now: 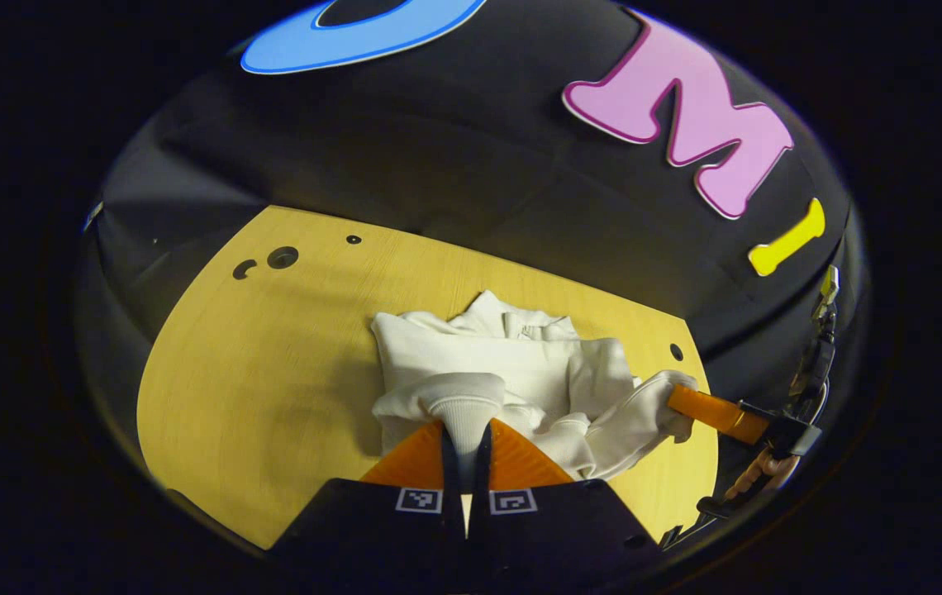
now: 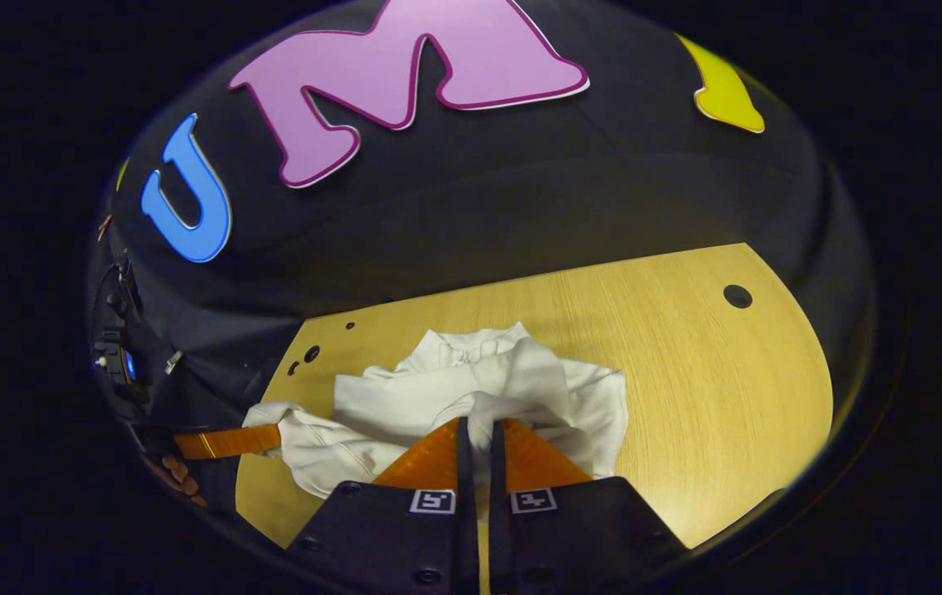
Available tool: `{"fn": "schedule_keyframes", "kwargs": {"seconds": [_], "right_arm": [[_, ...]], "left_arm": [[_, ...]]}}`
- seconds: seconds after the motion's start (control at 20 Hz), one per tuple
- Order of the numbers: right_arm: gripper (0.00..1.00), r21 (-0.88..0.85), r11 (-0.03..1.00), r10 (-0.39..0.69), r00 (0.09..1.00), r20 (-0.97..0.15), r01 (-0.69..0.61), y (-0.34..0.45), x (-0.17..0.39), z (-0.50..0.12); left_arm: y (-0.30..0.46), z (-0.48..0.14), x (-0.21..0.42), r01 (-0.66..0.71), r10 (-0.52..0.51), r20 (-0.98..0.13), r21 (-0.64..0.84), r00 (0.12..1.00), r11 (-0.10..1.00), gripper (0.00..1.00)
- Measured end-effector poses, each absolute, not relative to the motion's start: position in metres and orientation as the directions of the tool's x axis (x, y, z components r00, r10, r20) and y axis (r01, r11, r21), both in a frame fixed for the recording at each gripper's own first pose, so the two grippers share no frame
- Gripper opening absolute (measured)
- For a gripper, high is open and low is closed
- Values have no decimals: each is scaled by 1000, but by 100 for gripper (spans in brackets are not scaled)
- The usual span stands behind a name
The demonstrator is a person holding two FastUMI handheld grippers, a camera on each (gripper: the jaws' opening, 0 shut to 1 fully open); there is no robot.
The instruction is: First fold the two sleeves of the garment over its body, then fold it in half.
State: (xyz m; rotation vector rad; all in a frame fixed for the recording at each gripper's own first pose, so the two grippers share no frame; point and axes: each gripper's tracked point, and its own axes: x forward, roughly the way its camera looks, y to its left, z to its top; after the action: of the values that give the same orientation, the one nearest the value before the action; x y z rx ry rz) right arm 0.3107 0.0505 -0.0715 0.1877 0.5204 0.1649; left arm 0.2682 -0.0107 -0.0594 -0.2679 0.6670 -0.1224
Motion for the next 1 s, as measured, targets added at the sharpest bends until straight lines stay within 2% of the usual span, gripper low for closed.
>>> {"fn": "schedule_keyframes", "kwargs": {"seconds": [0.2,0.3,0.4,0.45,0.5,0.55,0.6,0.65,0.7,0.75,0.85,1.0], "right_arm": [[9,202,975,179,864,-471,-92,48,354,-87],[9,207,975,166,869,-467,-74,46,369,-96],[16,197,978,155,868,-473,-67,44,379,-109],[13,190,979,153,865,-477,-69,45,381,-113],[24,171,983,147,866,-479,-72,43,381,-116],[43,159,984,148,869,-472,-81,42,380,-115],[54,143,986,145,873,-466,-87,42,379,-112],[64,122,989,133,878,-459,-86,39,377,-109],[75,104,991,120,884,-451,-82,35,374,-104],[92,94,993,109,894,-435,-76,31,372,-98],[100,92,993,102,906,-411,-70,26,365,-85],[99,68,997,67,935,-349,-46,17,348,-58]], "left_arm": [[-7,-74,323,14,-168,-574,-264,801,964,7],[-12,-85,352,13,-151,-556,-245,817,969,11],[-2,-91,375,8,-96,-534,-165,840,986,23],[1,-90,382,22,-86,-517,-130,852,991,25],[-1,-85,385,44,-86,-498,-96,863,994,38],[-6,-77,384,61,-92,-483,-80,870,995,52],[-7,-68,383,63,-88,-464,-68,881,996,68],[-8,-61,382,72,-94,-441,-66,892,995,79],[-7,-50,379,65,-84,-416,-61,906,996,82],[-5,-42,378,66,-86,-383,-66,920,996,97],[-7,-30,369,76,-98,-357,-76,929,994,98],[-1,-9,352,79,-87,-300,-40,950,996,98]]}}
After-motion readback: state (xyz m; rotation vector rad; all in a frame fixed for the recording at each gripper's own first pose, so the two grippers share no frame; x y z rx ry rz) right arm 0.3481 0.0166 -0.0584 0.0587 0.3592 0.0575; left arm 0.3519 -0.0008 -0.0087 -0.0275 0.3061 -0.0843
